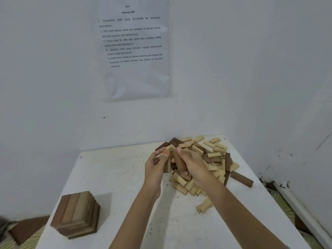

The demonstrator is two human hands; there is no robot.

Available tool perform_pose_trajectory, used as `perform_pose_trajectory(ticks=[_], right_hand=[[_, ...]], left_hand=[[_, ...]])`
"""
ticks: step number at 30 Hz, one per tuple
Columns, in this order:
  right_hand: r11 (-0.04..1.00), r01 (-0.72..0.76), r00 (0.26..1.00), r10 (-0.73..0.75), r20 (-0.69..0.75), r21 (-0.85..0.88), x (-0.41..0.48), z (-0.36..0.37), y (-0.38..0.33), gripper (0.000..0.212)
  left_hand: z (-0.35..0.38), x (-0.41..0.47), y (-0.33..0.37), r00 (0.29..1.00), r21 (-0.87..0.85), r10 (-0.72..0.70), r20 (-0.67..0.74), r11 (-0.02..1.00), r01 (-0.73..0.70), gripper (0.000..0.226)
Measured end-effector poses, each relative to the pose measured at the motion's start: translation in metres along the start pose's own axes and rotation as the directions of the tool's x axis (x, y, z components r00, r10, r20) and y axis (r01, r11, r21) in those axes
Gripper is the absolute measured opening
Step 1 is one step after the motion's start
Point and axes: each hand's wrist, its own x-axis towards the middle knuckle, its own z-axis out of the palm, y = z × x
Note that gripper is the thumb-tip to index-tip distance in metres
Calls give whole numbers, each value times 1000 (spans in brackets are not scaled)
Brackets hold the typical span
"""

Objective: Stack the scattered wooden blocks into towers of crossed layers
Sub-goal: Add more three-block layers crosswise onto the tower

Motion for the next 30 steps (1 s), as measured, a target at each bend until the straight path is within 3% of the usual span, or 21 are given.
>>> perform_pose_trajectory(ticks=[11, 21, 30], right_hand=[[983, -93, 994, 82, -74, -161, -74, 28, 59, 25], [935, -31, 986, -30, -165, -353, -106, 53, 92, 23], [898, -78, 989, 16, -144, -433, -112, 52, 98, 27]], left_hand=[[-51, -79, -44, 994, 199, -1, -112, 980, 24, 22], [-91, -119, -66, 984, 271, -141, -109, 948, 166, 24], [-99, -120, -81, 996, 482, 18, -89, 876, 28, 29]])
